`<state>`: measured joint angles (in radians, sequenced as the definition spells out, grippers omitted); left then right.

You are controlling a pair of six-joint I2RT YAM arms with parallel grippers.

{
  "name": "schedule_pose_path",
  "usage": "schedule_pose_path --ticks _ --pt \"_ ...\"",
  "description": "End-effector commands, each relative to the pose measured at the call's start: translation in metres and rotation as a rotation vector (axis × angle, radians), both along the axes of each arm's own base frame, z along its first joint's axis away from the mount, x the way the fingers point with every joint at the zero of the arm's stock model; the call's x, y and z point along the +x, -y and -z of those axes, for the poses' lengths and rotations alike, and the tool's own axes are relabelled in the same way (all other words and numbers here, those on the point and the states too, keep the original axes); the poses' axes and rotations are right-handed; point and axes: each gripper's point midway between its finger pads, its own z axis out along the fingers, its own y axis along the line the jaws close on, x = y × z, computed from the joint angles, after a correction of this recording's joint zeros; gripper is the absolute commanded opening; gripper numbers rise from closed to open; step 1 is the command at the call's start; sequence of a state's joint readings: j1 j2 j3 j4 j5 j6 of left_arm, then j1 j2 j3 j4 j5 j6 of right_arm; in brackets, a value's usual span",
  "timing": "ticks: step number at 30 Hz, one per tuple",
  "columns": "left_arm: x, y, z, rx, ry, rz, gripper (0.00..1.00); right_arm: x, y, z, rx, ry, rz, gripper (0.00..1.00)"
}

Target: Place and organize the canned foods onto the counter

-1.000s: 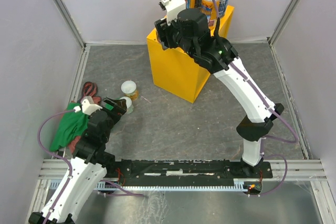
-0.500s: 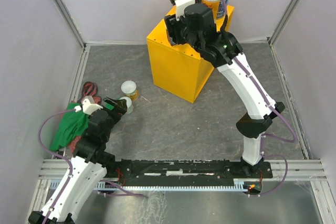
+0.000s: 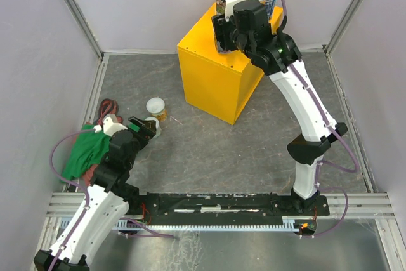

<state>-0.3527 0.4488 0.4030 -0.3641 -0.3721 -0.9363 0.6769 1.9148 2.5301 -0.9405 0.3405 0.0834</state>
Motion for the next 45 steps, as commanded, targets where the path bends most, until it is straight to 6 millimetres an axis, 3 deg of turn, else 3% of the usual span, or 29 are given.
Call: schedule_pose_path --ticks 1,10,17,22,32,45 --pt "0.008 0.003 -0.033 -0.017 0.091 0.014 0.95 -0.009 0.020 -0.051 0.116 0.107 0.021 0.23" --pt "0.010 0.005 -0.032 -0.030 0.088 0.016 0.95 -0.002 0.030 -0.040 0.119 0.102 0.036 0.23" --pt "0.012 0.007 -0.028 -0.032 0.078 0.019 0.95 0.007 0.025 -0.016 0.106 0.106 0.005 0.24" --pt "0.012 0.007 -0.025 -0.031 0.072 0.018 0.95 0.015 0.018 -0.004 0.110 0.114 -0.015 0.25" --pt "0.012 0.003 -0.024 0.000 0.064 0.010 0.95 0.042 -0.002 0.004 0.130 0.121 -0.044 0.27" --pt "0.009 -0.002 -0.021 0.025 0.055 -0.005 0.96 0.062 -0.028 0.014 0.171 0.099 -0.087 0.28"
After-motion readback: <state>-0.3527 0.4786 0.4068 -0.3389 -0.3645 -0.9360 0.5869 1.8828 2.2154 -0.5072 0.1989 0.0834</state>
